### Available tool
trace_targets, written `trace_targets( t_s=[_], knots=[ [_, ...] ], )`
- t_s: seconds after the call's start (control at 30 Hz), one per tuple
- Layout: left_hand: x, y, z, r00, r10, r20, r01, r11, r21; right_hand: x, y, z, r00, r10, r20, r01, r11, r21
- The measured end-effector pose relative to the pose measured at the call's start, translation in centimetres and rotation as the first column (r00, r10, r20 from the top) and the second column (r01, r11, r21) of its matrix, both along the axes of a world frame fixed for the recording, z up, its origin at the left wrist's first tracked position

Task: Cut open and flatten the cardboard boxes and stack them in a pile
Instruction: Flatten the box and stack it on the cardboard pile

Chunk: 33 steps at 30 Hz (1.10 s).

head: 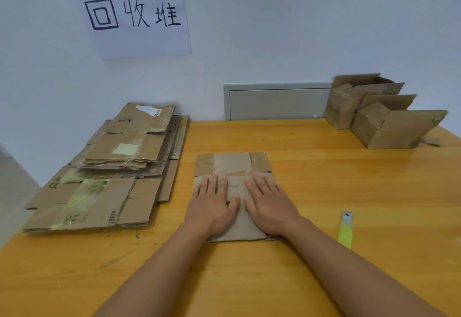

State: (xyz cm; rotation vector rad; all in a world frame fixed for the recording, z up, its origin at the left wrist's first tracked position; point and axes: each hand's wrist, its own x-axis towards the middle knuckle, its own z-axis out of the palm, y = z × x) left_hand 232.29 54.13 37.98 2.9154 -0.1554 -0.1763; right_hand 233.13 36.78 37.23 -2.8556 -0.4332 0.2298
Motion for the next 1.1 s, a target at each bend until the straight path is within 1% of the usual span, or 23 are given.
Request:
trace_targets(
  t_s=[0.13,0.23,0.27,0.33,0.37,0.4,0.47,0.53,0.6,0.67,0.7,0.8,0.87,0.93,1.03,1.1],
  knots=[
    [0.2,-0.1,0.1,1.0,-0.002,-0.002,0.002,1.0,-0.003,0.0,0.0,0.0,1.0,-0.01,0.016,0.01,1.0,0.024],
    [0.1,0.2,0.7,1.0,0.017,0.013,-0.016,0.996,-0.088,-0.2,0.1,0.2,1.0,-0.019,0.017,0.018,0.999,0.033],
    [0.0,0.3,0.8,0.998,0.057,0.031,-0.053,0.991,-0.122,-0.2,0.1,0.2,1.0,-0.022,0.02,0.021,0.999,0.037],
    [-0.4,0.8,1.0,0.976,0.209,0.052,-0.198,0.965,-0.17,-0.4,0.1,0.3,0.999,-0.031,0.031,0.03,0.998,0.054],
    [-0.7,1.2,1.2,0.955,0.293,0.04,-0.281,0.942,-0.185,-0.5,0.1,0.3,0.999,-0.036,0.034,0.034,0.997,0.063],
    [-1.0,1.6,1.4,0.94,0.342,0.012,-0.334,0.923,-0.19,-0.6,0.1,0.3,0.998,-0.042,0.037,0.04,0.996,0.075],
    [-1.8,2.2,2.1,0.931,0.36,-0.057,-0.363,0.906,-0.217,-0.7,0.0,0.2,0.996,-0.068,0.049,0.063,0.992,0.106],
    [-2.2,2.4,2.9,0.926,0.356,-0.124,-0.376,0.872,-0.314,-0.9,0.1,0.3,0.991,-0.112,0.068,0.103,0.986,0.131],
    [-2.3,2.3,3.7,0.915,0.372,-0.157,-0.402,0.8,-0.445,-1.1,0.1,0.4,0.984,-0.158,0.083,0.146,0.98,0.137],
    [-2.4,2.1,4.6,0.913,0.377,-0.155,-0.396,0.731,-0.555,-1.4,0.0,0.5,0.975,-0.207,0.081,0.194,0.97,0.148],
    [-2.4,1.9,4.8,0.917,0.368,-0.151,-0.383,0.714,-0.586,-1.5,0.0,0.4,0.969,-0.23,0.087,0.215,0.964,0.156],
    [-2.3,1.5,5.2,0.917,0.365,-0.162,-0.388,0.721,-0.574,-1.7,0.1,0.2,0.941,-0.292,0.172,0.269,0.952,0.146],
    [-2.4,1.3,5.5,0.893,0.414,-0.176,-0.431,0.676,-0.598,-2.0,0.2,0.4,0.909,-0.345,0.235,0.323,0.938,0.127],
    [-2.7,1.3,5.6,0.885,0.435,-0.166,-0.432,0.636,-0.639,-2.3,0.2,0.5,0.887,-0.383,0.257,0.367,0.924,0.112],
    [-3.4,1.5,5.6,0.911,0.388,-0.137,-0.372,0.633,-0.679,-2.4,0.2,0.6,0.882,-0.399,0.25,0.385,0.917,0.105],
    [-4.1,1.5,5.7,0.941,0.333,-0.068,-0.283,0.657,-0.698,-2.4,0.3,0.8,0.882,-0.398,0.253,0.381,0.917,0.116]
  ],
)
